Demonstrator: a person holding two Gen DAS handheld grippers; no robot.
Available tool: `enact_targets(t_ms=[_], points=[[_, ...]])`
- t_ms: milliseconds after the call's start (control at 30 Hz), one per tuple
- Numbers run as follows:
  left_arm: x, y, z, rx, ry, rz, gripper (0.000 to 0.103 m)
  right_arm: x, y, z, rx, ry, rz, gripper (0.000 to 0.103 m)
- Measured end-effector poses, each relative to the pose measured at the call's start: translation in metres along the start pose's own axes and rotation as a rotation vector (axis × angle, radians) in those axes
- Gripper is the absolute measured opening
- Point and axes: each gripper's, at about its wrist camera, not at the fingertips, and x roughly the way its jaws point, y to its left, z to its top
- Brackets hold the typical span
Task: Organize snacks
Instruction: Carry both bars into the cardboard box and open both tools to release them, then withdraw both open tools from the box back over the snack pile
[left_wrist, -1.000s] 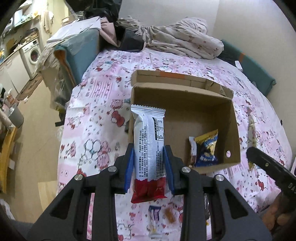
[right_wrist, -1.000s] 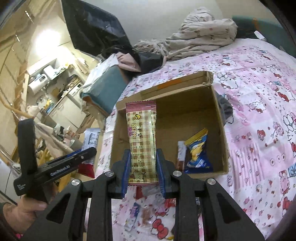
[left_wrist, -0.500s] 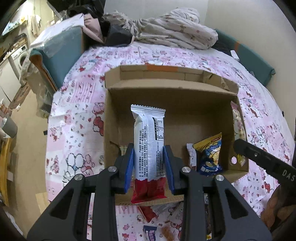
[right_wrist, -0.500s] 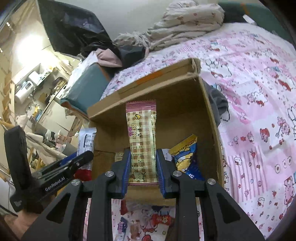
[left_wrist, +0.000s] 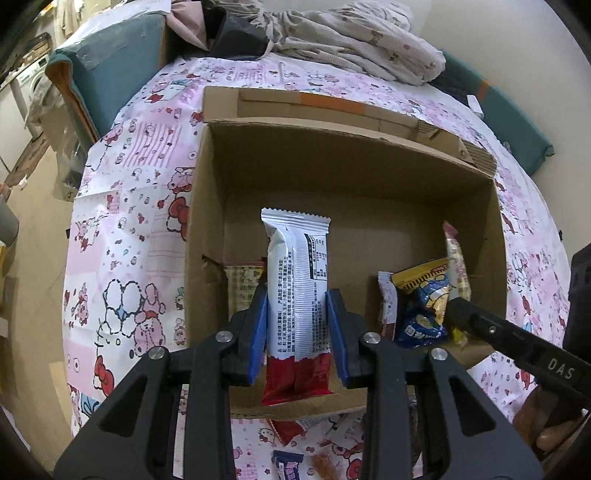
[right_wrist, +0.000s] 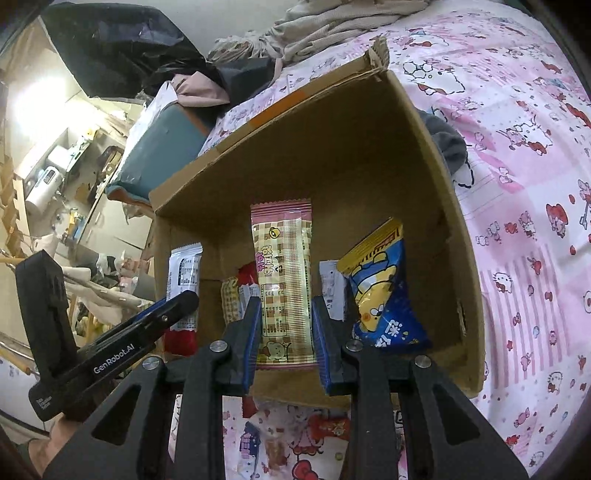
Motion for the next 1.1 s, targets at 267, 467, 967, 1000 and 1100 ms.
enact_targets(t_ms=[267,467,967,1000,1100], points=[[0.004,-0.012,-0.002,0.050,0.001,0.018,0.028,0.005,-0.002,0.000,0.023,0.011,0.002,0.031],[-0.001,-0.017,-0.005,0.086,-0.025,0.050,0.060,0.001,0.002,0.001,0.027,-0.012,0.022,0.059],[-0.035,-0.007,-0.005,0.061,-0.141,0.063,0.090,-0.027,0.005,0.003,0.011,-0.105,-0.046,0.073],[-0.036,-0.007,-0.006,0.061,-0.143,0.064,0.090,-0.029,0.006,0.002,0.011,-0.107,-0.051,0.073],[-0.044,-0.004,-0.009,0.054,-0.149,0.075,0.090,-0.037,0.007,-0.004,0.014,-0.111,-0.057,0.073]])
